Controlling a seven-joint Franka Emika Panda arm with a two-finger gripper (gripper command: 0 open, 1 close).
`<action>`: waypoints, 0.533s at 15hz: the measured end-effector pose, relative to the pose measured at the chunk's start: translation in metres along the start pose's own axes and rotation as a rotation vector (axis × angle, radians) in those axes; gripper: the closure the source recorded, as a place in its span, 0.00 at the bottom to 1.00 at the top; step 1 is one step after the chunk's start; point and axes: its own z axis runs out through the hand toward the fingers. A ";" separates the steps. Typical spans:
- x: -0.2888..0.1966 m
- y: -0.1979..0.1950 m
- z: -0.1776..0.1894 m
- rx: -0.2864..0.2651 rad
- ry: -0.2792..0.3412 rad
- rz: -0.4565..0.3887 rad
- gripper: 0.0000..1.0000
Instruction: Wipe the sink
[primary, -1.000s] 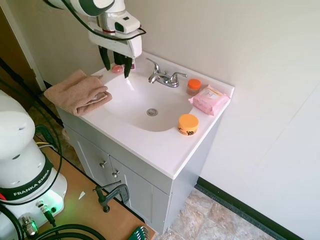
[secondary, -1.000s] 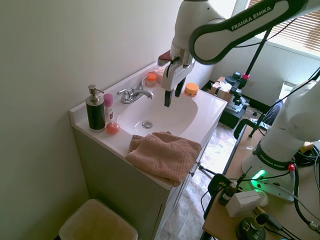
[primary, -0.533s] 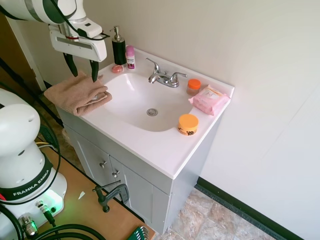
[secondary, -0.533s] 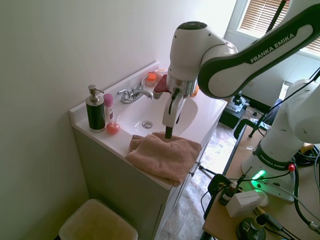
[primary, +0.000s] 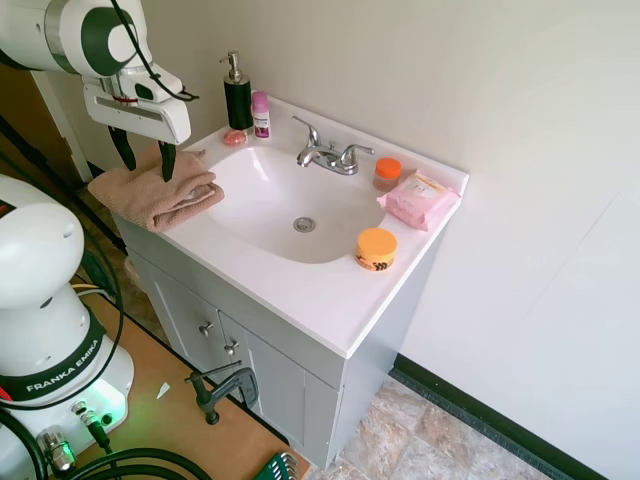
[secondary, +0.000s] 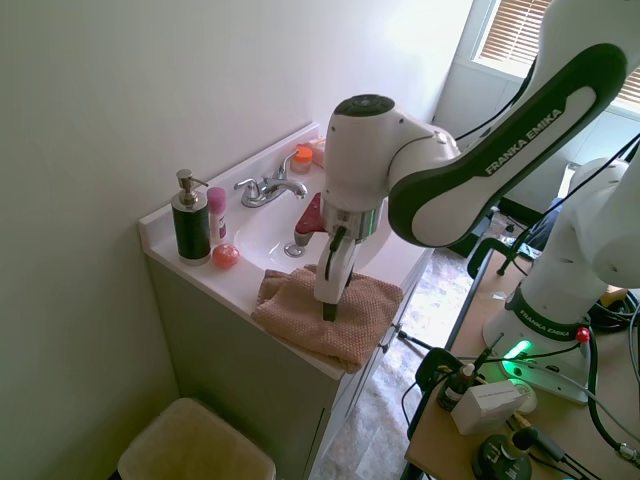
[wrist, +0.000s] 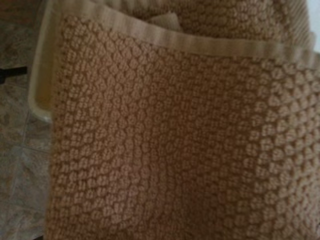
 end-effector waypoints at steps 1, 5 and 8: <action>0.002 -0.002 0.007 -0.004 -0.005 0.005 0.00; 0.004 -0.007 0.011 -0.021 0.005 0.012 1.00; 0.005 -0.007 0.012 -0.028 0.018 0.004 1.00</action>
